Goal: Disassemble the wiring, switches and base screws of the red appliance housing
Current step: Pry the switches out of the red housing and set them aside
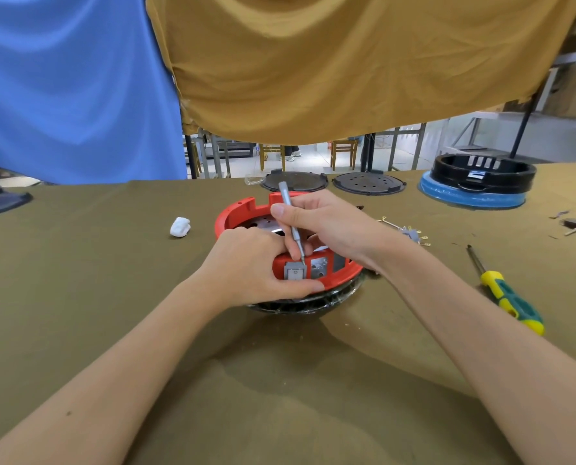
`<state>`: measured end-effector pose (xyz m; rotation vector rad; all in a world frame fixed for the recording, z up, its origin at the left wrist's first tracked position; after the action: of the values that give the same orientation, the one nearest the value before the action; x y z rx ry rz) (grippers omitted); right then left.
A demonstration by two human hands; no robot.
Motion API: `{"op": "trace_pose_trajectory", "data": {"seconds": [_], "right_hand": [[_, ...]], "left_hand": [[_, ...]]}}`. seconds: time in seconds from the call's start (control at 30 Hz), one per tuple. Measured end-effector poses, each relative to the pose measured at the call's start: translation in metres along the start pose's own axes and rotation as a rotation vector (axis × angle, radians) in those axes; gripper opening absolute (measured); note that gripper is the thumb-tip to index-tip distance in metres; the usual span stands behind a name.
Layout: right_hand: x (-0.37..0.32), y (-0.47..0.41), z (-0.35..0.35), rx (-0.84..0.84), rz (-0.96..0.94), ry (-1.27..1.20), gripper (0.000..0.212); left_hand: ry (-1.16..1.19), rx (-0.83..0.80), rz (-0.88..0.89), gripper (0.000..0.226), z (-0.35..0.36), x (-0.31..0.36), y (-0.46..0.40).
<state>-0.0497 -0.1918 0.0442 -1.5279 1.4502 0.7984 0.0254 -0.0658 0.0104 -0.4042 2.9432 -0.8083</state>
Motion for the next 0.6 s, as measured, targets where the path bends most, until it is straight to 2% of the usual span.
{"op": "trace_pose_trajectory", "data": {"seconds": [0.2, 0.3, 0.43, 0.6], "right_hand": [[0.015, 0.013, -0.002, 0.21, -0.198, -0.048, 0.033], [0.012, 0.019, -0.011, 0.237, -0.216, 0.019, 0.03], [0.008, 0.025, -0.016, 0.201, -0.204, 0.058, 0.02], [0.007, 0.027, -0.016, 0.24, -0.227, 0.05, 0.014]], "left_hand": [[0.107, -0.132, 0.04, 0.061, -0.004, -0.009, 0.0], [0.158, -0.167, 0.036, 0.048, -0.007, -0.013, 0.001], [0.142, -0.167, 0.026, 0.052, -0.006, -0.013, 0.001], [0.182, -0.131, 0.03, 0.047, -0.006, -0.012, 0.002]]}}
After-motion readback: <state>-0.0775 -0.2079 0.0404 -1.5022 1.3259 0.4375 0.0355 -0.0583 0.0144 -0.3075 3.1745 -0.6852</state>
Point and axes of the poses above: each hand's wrist, its own y-axis away from the middle knuckle, its own z-axis out of the palm, x = y × z, the point moved 2 cm from there along -y, towards the middle knuckle, and after that the axes turned 2 degrees about z, right-handed, at the moved point
